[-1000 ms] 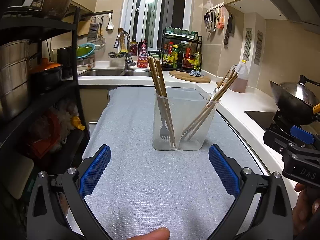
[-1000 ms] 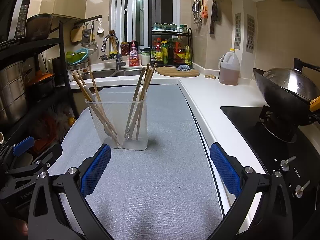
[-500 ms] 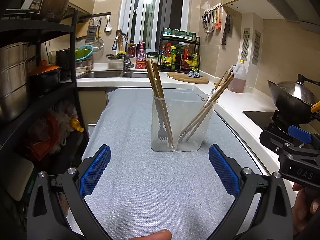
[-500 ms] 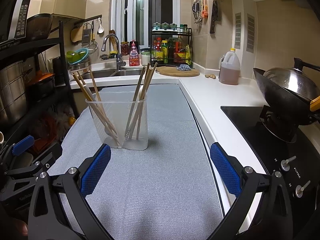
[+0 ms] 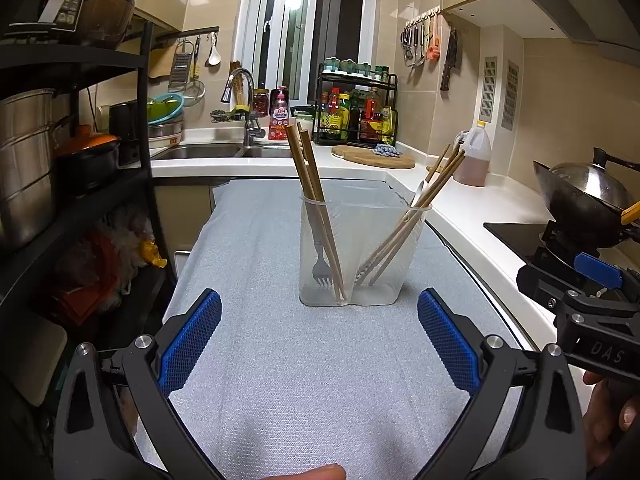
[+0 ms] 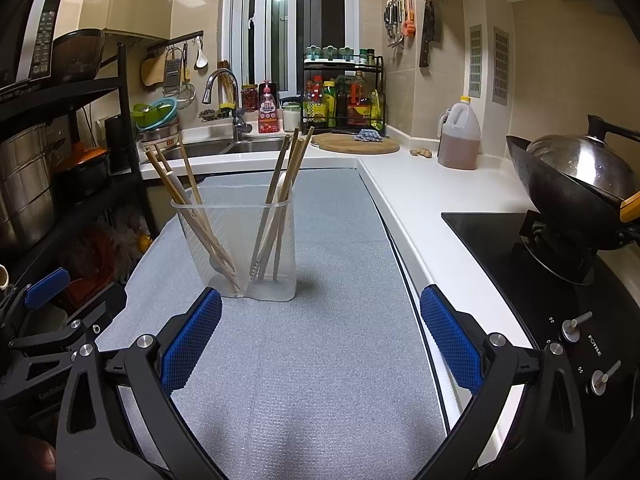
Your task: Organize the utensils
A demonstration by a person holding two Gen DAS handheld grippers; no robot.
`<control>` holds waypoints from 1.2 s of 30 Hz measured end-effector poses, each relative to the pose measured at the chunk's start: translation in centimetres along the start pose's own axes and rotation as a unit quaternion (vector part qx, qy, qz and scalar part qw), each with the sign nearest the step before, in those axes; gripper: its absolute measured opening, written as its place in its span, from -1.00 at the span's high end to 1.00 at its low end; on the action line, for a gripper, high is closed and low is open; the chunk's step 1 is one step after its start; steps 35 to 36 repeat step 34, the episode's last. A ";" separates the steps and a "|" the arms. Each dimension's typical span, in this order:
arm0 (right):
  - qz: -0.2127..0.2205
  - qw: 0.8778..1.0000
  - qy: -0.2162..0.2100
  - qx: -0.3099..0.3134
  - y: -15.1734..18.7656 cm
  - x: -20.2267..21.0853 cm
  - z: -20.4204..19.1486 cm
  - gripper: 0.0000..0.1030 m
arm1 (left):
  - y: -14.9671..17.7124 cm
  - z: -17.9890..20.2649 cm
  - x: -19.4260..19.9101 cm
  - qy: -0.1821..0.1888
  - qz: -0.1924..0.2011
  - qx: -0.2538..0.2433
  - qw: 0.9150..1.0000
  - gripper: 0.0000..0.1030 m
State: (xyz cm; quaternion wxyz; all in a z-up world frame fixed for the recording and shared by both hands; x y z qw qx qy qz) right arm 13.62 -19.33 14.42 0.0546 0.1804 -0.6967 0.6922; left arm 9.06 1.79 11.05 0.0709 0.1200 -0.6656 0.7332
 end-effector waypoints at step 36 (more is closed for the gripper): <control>0.000 1.000 -0.002 0.000 0.1 0.0 -0.2 -0.90 | 0.1 0.1 0.0 -0.002 0.000 0.002 1.000 -0.85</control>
Point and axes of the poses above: each gripper's, at about its wrist camera, not at the fingertips, and x roughly against the way its jaws point, z to its right, y to its underside, the point moved 1 cm from there along -x, roughly the way its jaws point, and after that the axes turned 10 degrees about z, right-handed, at the moved point
